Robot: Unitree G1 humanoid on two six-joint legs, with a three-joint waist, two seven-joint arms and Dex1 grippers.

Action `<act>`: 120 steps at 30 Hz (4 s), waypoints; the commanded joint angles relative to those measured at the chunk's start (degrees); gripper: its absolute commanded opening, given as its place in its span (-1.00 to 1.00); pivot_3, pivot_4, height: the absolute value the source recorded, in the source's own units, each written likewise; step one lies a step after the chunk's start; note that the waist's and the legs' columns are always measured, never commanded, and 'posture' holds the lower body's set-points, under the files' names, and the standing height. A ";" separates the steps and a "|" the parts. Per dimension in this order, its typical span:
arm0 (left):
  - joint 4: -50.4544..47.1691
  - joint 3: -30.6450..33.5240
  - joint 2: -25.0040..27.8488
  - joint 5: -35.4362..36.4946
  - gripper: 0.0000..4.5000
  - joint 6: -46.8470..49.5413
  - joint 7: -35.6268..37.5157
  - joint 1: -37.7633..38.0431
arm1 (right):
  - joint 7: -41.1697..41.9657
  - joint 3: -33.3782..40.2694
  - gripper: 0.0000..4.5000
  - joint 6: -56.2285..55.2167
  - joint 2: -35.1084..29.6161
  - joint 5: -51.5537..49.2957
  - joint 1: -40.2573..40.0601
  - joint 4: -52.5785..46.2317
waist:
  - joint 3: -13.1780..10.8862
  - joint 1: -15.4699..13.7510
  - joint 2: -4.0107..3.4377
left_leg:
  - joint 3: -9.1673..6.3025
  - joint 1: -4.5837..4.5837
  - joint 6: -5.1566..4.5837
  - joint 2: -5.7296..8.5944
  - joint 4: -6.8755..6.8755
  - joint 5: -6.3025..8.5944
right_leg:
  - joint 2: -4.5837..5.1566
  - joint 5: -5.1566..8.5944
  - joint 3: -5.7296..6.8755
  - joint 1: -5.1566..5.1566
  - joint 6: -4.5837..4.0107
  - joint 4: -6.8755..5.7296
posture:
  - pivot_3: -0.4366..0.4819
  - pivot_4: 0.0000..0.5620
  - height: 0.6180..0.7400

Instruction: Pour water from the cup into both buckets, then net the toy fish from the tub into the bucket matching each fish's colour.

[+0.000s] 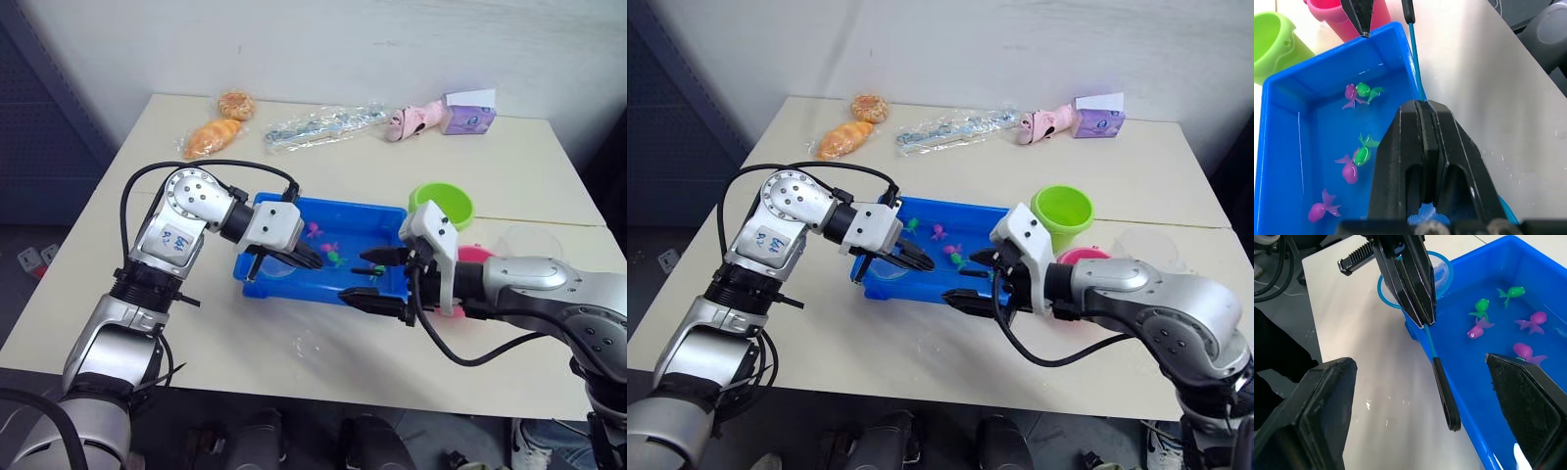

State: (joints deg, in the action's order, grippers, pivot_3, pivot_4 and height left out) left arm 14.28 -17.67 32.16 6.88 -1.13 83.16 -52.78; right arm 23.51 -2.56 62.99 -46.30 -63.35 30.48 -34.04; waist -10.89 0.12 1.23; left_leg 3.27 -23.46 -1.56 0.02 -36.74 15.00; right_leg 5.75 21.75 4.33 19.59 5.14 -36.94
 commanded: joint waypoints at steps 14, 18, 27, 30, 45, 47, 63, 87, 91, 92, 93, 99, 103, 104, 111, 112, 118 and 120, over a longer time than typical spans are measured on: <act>-3.37 0.28 -1.19 0.64 -1.00 2.69 -1.42 -0.68 | -0.60 2.29 -0.73 1.33 3.17 -0.14 -0.14 -0.20 | 0.00 -0.01 0.00 | -0.15 -0.17 -0.02 0.00 -0.22 0.01 | 0.00 0.00 0.13 0.01 0.00 -0.05 | -0.05 -0.47 1.00; -3.70 0.71 -1.70 1.27 -1.00 3.55 -1.79 -0.41 | 0.15 2.64 -0.98 0.58 3.32 0.97 -0.26 -0.22 | 0.00 0.00 0.00 | -0.16 -0.18 -0.02 0.00 -0.23 0.01 | 0.00 0.00 0.14 0.01 0.00 -0.05 | -0.05 -0.47 1.00; -4.67 8.66 -3.67 9.24 -0.70 7.81 -5.13 1.92 | 3.98 3.38 -1.00 -5.60 2.15 8.02 -0.96 -1.23 | 0.00 0.03 -0.01 | -0.16 -0.18 -0.02 0.00 -0.24 0.01 | -0.01 0.00 0.14 0.02 0.00 -0.06 | -0.05 -0.47 1.00; -3.07 16.02 -4.07 15.36 -0.21 11.50 -7.95 1.90 | 6.50 5.19 -1.00 -7.54 -0.72 10.27 -1.63 -1.97 | -0.01 -0.03 -0.01 | -0.26 -0.26 -0.02 0.00 -0.32 0.01 | -0.01 -0.01 0.18 0.03 0.02 -0.05 | -0.05 -0.47 1.00; 6.50 21.56 2.37 17.04 0.97 10.90 -5.70 14.04 | 16.95 -2.25 -1.00 -23.26 -19.72 40.67 -3.38 6.26 | -0.02 0.16 -0.02 | -0.20 -0.15 -0.03 0.07 -0.32 0.02 | 0.01 -0.03 0.15 -0.02 0.06 -0.03 | -0.05 -0.47 1.00; 4.66 20.15 1.45 16.81 0.97 10.91 -5.62 15.86 | 18.67 -5.85 -1.00 -26.31 -20.53 46.21 -1.53 8.66 | -0.03 0.14 -0.04 | -0.18 -0.19 -0.02 0.06 -0.35 0.01 | 0.02 -0.03 0.12 0.05 0.06 0.03 | -0.05 -0.47 1.00; 9.09 16.59 -3.88 15.61 0.97 8.95 -5.20 12.36 | 28.74 -19.93 -1.00 -30.94 -17.67 71.80 10.34 14.99 | -0.06 0.02 -0.10 | -0.17 -0.22 0.03 0.07 -0.37 -0.01 | 0.02 -0.03 0.15 0.10 0.06 -0.09 | -0.05 -0.47 1.00; 4.23 16.66 -3.59 15.77 0.97 11.94 -5.42 15.10 | 42.63 -19.76 -1.00 -23.04 -6.68 81.69 14.11 17.12 | -0.07 0.05 -0.10 | -0.18 -0.22 0.05 0.08 -0.45 -0.02 | 0.00 -0.03 0.15 0.10 0.05 -0.32 | -0.05 -0.47 1.00; 3.79 16.45 -3.53 15.64 0.97 11.96 -5.62 15.51 | 42.61 -16.34 -1.00 -15.17 -3.77 78.12 14.23 16.31 | -0.07 0.10 -0.10 | -0.18 -0.20 0.05 0.08 -0.44 -0.03 | 0.01 -0.03 0.15 0.11 0.05 -0.41 | -0.05 -0.47 1.00; 3.80 16.44 -3.47 15.63 0.97 11.98 -5.61 15.51 | 42.41 -16.05 -1.00 -14.01 -3.34 77.59 14.36 16.04 | -0.07 0.09 -0.10 | -0.18 -0.20 0.06 0.08 -0.44 -0.03 | 0.01 -0.03 0.15 0.12 0.05 -0.42 | -0.05 -0.47 1.00; 3.80 16.43 -3.43 15.61 0.97 12.00 -5.61 15.52 | 42.19 -15.83 -1.00 -12.95 -3.04 77.04 14.43 15.78 | -0.07 0.08 -0.11 | -0.19 -0.19 0.06 0.08 -0.44 -0.03 | 0.01 -0.03 0.15 0.11 0.05 -0.42 | -0.05 -0.47 1.00; 4.03 16.43 -3.23 15.41 0.97 11.97 -5.65 15.40 | 40.41 -15.38 -1.00 -7.88 -1.42 73.85 14.33 14.82 | -0.07 0.13 -0.11 | -0.19 -0.19 0.06 0.10 -0.43 -0.03 | 0.01 -0.03 0.14 0.12 0.05 -0.43 | -0.05 -0.47 1.00; 3.99 16.48 -3.14 15.33 0.97 11.95 -5.80 15.46 | 39.24 -14.59 -1.00 -5.07 -0.29 71.06 14.03 14.53 | -0.07 0.11 -0.11 | -0.18 -0.19 0.06 0.10 -0.43 -0.03 | 0.01 -0.03 0.14 0.13 0.05 -0.45 | -0.05 -0.47 1.00; 4.03 16.51 -3.10 15.30 0.97 11.92 -5.84 15.46 | 38.70 -14.27 -1.00 -4.36 0.11 70.32 13.89 14.50 | -0.07 0.11 -0.11 | -0.18 -0.19 0.06 0.10 -0.44 -0.03 | 0.02 -0.03 0.13 0.13 0.05 -0.45 | -0.05 -0.47 1.00; 3.76 16.75 -2.72 15.26 0.97 11.89 -6.30 15.78 | 35.91 -11.38 -1.00 -0.21 0.78 64.97 11.33 14.18 | -0.07 0.08 -0.11 | -0.19 -0.19 0.06 0.11 -0.42 -0.03 | 0.02 -0.03 0.14 0.13 0.05 -0.45 | -0.05 -0.47 1.00; 3.80 16.77 -2.64 15.29 0.97 11.84 -6.31 15.80 | 35.60 -11.14 -1.00 0.06 0.45 64.39 11.12 13.99 | -0.07 0.07 -0.11 | -0.19 -0.19 0.06 0.11 -0.43 -0.03 | 0.02 -0.03 0.14 0.13 0.05 -0.45 | -0.05 -0.47 1.00; 3.58 16.72 -2.35 15.45 0.97 11.86 -6.57 16.03 | 34.85 -4.59 -1.00 6.08 -1.08 57.93 8.67 11.42 | -0.07 0.06 -0.11 | -0.19 -0.19 0.06 0.11 -0.41 -0.03 | 0.03 -0.03 0.14 0.14 0.05 -0.45 | -0.05 -0.47 1.00; 3.51 16.72 -2.32 15.44 0.97 11.91 -6.62 16.07 | 34.38 -2.63 -1.00 7.93 -1.24 55.65 8.02 10.51 | -0.07 0.03 -0.11 | -0.21 -0.19 0.05 0.11 -0.40 -0.02 | 0.03 -0.03 0.14 0.11 0.05 -0.42 | -0.05 -0.47 1.00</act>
State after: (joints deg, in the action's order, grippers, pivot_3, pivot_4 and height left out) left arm 19.88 -1.19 29.38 22.14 10.90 76.73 -36.90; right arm 58.13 -7.91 69.68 -46.67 -5.83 38.38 -21.05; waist -10.96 0.15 1.12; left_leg 3.07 -23.65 -1.51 0.14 -37.15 14.97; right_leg 5.80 21.72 4.47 19.70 5.19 -37.36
